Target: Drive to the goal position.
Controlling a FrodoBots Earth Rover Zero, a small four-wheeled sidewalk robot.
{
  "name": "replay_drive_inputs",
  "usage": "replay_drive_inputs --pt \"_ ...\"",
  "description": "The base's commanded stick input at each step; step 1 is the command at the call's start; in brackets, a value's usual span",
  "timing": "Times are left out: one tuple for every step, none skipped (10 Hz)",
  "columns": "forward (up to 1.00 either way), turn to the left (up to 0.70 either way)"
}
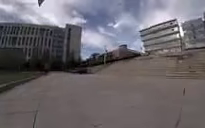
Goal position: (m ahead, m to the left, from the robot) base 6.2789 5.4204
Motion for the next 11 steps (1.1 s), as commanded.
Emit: replay_drive_inputs --pt "0.70 0.35" --pt "0.70 0.27" --pt "0.70 0.03" --pt "0.70 0.00" --pt "0.70 0.00" --pt "0.70 0.00" --pt "0.70 0.00" --pt "0.70 0.00" --pt "0.70 0.00" --pt "0.70 0.00" --pt "0.70 0.00"
